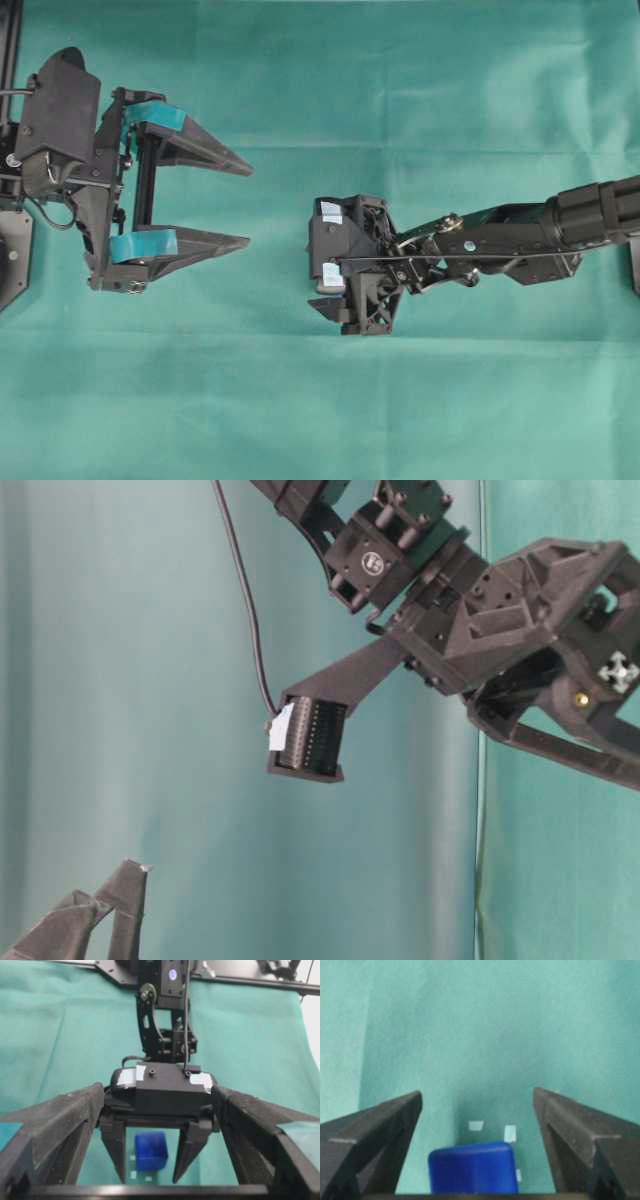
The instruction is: Handover the blue block to the right arm after grasping it with the left arm, then place it in the designated position.
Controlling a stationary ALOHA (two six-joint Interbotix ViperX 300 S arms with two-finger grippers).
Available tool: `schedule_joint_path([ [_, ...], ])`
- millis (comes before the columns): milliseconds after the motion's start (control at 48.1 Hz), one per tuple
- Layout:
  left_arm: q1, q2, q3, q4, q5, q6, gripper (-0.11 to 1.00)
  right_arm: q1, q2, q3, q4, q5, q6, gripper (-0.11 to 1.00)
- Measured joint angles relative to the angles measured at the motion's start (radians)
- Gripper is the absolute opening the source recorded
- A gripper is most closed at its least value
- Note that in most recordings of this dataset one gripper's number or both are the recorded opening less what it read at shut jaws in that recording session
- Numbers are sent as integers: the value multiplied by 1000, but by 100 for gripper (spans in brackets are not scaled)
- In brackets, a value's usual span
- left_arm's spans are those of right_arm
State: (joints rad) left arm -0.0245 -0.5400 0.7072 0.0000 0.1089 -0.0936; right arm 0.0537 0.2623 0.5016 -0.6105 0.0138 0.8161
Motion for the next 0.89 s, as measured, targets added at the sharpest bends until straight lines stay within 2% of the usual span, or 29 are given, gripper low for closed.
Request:
schedule_joint_path([
  [374, 0, -2, 0, 0, 3, 0, 100, 0, -37, -2, 2, 15, 0, 88],
  [894, 0, 0, 0, 0, 3, 0, 100, 8, -333, 0, -17, 259, -14, 88],
])
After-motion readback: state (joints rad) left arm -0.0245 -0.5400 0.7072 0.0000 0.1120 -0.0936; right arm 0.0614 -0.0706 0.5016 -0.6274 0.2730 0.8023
